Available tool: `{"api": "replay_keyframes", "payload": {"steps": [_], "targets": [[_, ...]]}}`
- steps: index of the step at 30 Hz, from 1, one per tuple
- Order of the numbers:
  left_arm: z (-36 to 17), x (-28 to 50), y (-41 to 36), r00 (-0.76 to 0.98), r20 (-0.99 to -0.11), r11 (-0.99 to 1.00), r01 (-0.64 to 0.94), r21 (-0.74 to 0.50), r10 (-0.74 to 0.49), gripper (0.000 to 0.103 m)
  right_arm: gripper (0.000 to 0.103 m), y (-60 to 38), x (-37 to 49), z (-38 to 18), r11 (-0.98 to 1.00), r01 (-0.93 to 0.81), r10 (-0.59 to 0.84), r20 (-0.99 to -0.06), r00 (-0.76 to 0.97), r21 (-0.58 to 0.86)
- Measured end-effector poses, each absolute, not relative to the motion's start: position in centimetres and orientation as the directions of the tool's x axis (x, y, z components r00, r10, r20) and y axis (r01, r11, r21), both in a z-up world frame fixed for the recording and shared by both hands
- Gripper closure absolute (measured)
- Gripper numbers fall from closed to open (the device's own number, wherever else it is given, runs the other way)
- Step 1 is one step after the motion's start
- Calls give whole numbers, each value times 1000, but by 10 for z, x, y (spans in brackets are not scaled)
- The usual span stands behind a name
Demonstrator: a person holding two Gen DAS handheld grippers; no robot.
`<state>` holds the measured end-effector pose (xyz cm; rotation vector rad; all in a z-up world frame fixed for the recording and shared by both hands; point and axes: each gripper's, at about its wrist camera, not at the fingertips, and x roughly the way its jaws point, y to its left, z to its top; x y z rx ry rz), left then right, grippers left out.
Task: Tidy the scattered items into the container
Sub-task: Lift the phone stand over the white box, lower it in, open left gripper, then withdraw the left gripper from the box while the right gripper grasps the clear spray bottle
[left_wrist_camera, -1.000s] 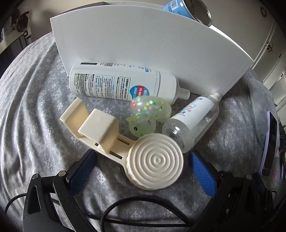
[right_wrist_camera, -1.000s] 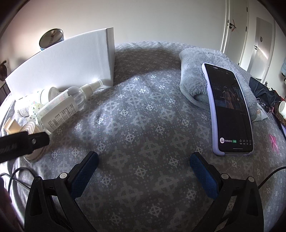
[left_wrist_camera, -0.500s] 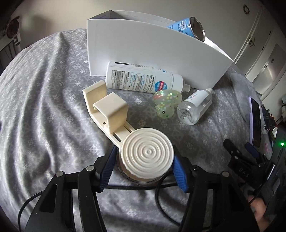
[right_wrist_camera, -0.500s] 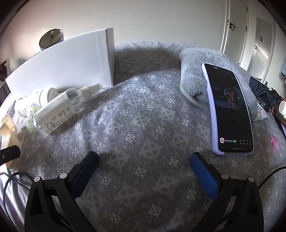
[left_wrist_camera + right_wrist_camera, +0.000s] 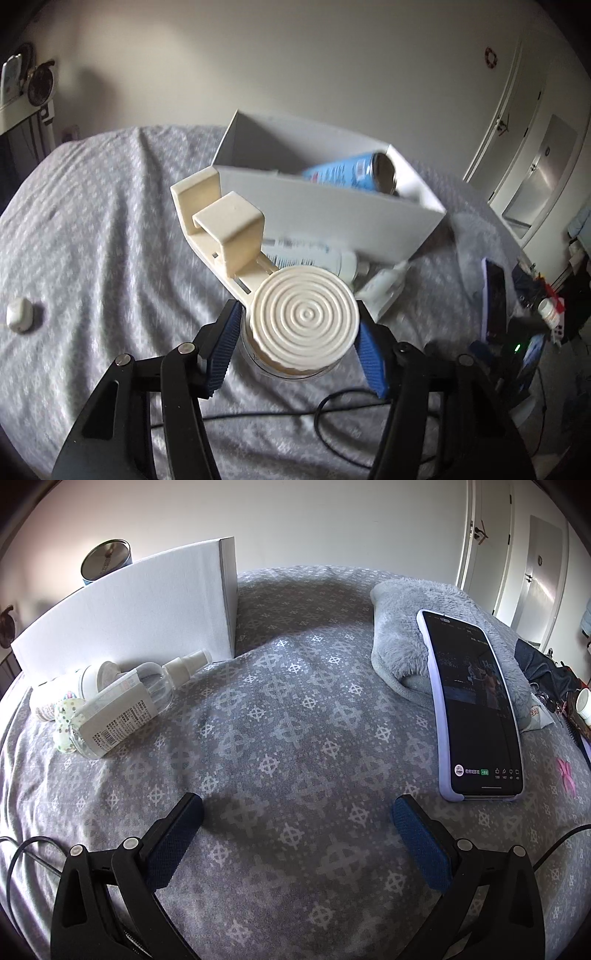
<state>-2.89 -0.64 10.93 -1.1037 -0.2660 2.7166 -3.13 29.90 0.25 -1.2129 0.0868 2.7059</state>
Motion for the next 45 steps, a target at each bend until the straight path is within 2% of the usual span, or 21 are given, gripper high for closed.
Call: {"api": "replay_keyframes", "payload": {"steps": [4, 8, 16, 25, 26, 29, 34, 35, 36, 38, 42, 45], "targets": [[158, -75, -2, -774, -574, -958, -148, -247, 267, 45, 0, 299, -31, 3, -983, -182, 135, -745, -653, -18], [183, -131, 13, -804, -541, -965, -157, -208, 247, 45, 0, 299, -31, 3, -983, -182, 135, -745, -653, -18], [161, -209, 42, -759, -616, -975, -124, -183, 212, 45, 0, 299, -31, 3, -983, -182, 134, -745, -653, -17], [131, -218, 65, -712, -675, -981, -115, -158, 192, 44, 0, 299, -31, 3, -983, -182, 134, -745, -653, -17], [131, -217, 65, -715, -674, -982, -106, -158, 186, 41, 0, 299, -32, 3, -983, -183, 134, -745, -653, -17], [140, -208, 60, -739, -651, -983, -84, -163, 171, 17, 0, 298, -32, 2, -983, -182, 134, -745, -653, -17], [151, -166, 36, -779, -606, -982, -58, -181, 158, 12, 0, 299, -31, 2, -983, -183, 135, -745, -653, -17], [149, -153, 30, -788, -596, -982, -54, -183, 155, 4, 0, 298, -32, 2, -983, -183, 135, -745, -653, -18], [146, -138, 24, -799, -584, -983, -45, -177, 142, 1, 0, 299, -31, 3, -983, -183, 135, -745, -653, -17], [130, -108, 16, -798, -593, -989, -28, -148, 111, 1, 0, 299, -31, 2, -983, -182, 135, -745, -653, -18], [78, -63, 2, -719, -693, -997, 0, -74, 51, 1, 0, 296, -33, 2, -983, -182, 136, -748, -650, -20], [38, -42, -12, -656, -755, -997, 47, -62, 16, 1, 0, 297, -33, 3, -983, -183, 138, -749, -648, -23]]}}
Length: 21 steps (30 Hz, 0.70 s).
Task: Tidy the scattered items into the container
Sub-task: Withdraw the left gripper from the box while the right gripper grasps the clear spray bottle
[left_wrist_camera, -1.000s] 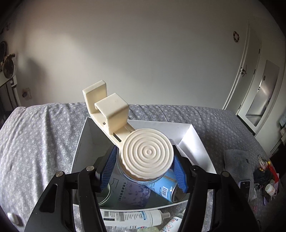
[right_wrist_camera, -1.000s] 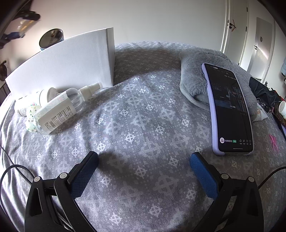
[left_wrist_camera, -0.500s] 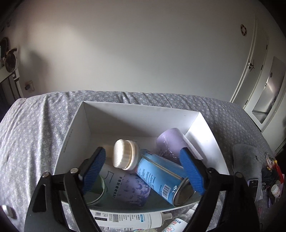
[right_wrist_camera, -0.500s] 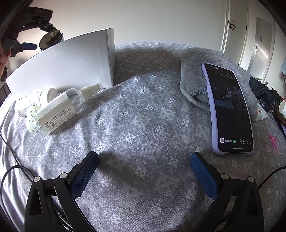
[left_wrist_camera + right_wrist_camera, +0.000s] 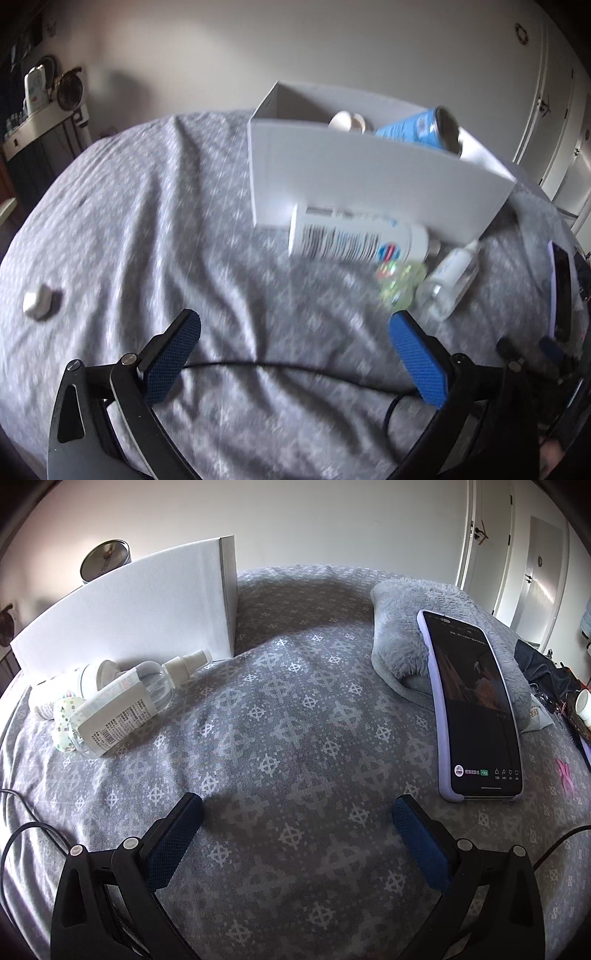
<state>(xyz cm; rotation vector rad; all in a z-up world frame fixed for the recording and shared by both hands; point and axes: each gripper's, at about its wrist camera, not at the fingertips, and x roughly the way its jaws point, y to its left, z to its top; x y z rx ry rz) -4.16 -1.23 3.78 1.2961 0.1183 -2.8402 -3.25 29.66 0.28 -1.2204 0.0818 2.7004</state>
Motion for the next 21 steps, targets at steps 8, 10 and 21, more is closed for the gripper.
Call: {"api": "replay_keyframes", "payload": {"steps": [8, 10, 21], "targets": [[-4, -24, -27, -640, -767, -992, 119, -44, -43, 0, 0, 306, -26, 34, -974, -214, 96, -713, -695, 78], [-5, -23, -26, -644, -764, -992, 120, -41, -46, 0, 0, 304, -38, 46, -966, -218, 59, -704, -707, 138], [-11, -20, -25, -648, -759, -993, 119, -18, -64, 0, 0, 242, -145, 17, -955, -153, -154, -863, -482, 256]]}}
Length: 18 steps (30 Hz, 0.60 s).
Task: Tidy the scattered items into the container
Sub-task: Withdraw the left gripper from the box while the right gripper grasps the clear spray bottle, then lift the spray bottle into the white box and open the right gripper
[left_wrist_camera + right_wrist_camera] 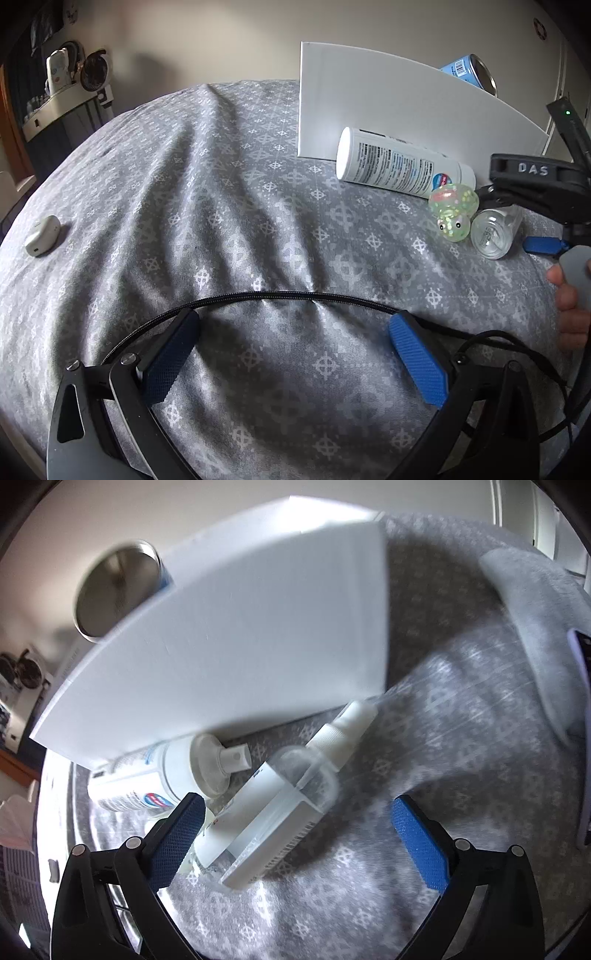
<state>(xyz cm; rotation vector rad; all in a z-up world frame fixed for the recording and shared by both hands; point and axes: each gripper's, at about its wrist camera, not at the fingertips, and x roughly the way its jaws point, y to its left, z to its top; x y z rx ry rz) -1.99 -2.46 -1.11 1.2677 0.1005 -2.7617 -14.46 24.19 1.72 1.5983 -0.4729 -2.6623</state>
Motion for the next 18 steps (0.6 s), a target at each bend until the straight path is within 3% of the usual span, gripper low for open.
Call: {"api": "replay_keyframes", "payload": {"steps": [4, 5, 6, 7, 9, 18], "targets": [[-12, -18, -22, -648, -758, -993, 119, -8, -72, 0, 6, 225, -146, 16, -984, -89, -85, -849, -522, 154], [-12, -18, -22, -648, -758, -993, 119, -7, -72, 0, 18, 225, -143, 19, -986, -66, -95, -844, -528, 153], [-12, -18, -22, -648, -758, -993, 119, -7, -72, 0, 37, 222, -141, 21, -990, -44, -88, -842, -532, 132], [-12, -17, -22, -648, -758, -993, 119, -6, -73, 0, 39, 221, -137, 24, -994, -31, -72, -843, -534, 105], [-11, -17, -22, -648, -758, -993, 119, -6, -73, 0, 59, 225, -132, 26, -993, -14, -92, -842, -531, 117], [-12, -17, -22, -648, -758, -993, 119, -5, -74, 0, 64, 206, -80, 55, -993, 115, -81, -756, -650, 9]]}}
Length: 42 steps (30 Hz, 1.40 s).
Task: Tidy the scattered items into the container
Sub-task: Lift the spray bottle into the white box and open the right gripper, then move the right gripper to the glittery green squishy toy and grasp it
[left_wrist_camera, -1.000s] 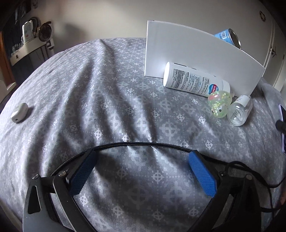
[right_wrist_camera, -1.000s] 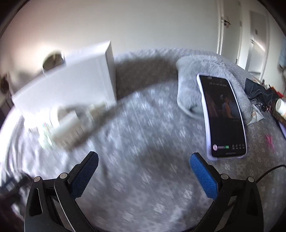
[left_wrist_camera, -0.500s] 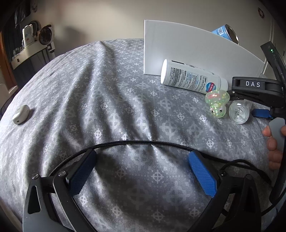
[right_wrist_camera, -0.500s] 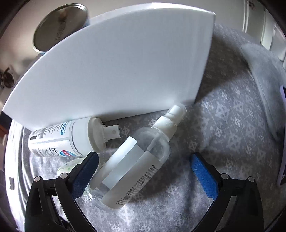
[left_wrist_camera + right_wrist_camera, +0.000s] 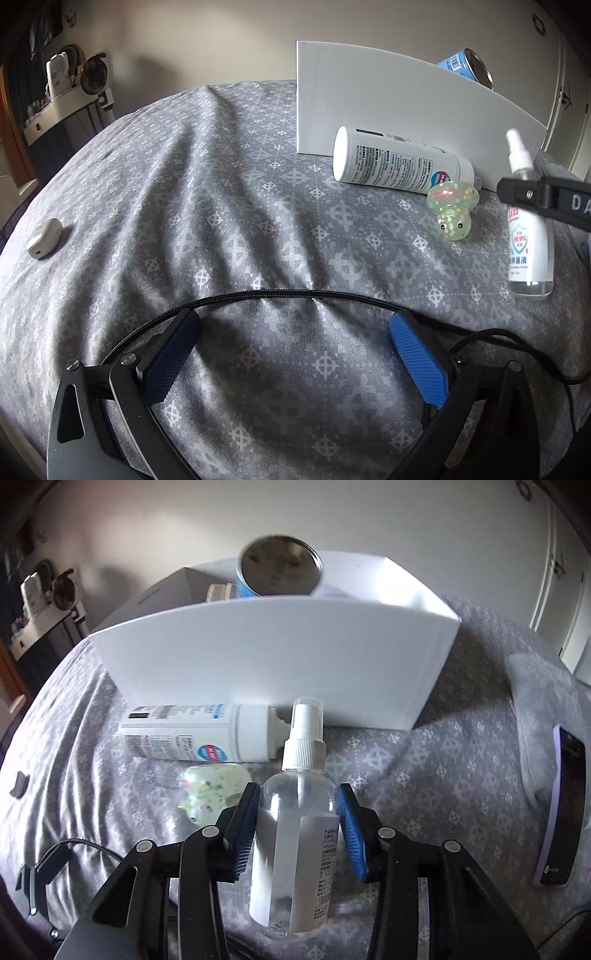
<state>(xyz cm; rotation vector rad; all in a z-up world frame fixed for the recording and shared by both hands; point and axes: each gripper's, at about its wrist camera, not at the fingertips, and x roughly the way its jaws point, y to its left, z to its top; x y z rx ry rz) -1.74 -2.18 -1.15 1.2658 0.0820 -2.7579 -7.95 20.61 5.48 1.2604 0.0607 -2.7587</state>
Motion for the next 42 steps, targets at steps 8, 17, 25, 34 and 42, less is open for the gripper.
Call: {"api": "replay_keyframes", "payload": {"steps": [8, 17, 25, 34, 42], "targets": [[-10, -15, -22, -648, -758, -993, 119, -5, -74, 0, 64, 172, -64, 126, -983, 124, -32, -541, -840, -135], [-8, -15, -24, -651, -756, -993, 118, -12, -69, 0, 64, 177, -123, 218, -975, -47, 125, -356, -926, -219], [-10, -17, -24, -649, -757, -993, 119, -6, -73, 0, 64, 163, -193, 192, -906, -102, 266, -365, -892, -411], [-10, -17, -24, -649, -757, -993, 118, -5, -74, 0, 64, 138, -208, 136, -863, -19, 280, -446, -850, -504], [-10, -17, -23, -649, -757, -993, 118, -4, -74, 0, 14, 145, -185, 150, -871, -72, 279, -368, -887, -487]]}}
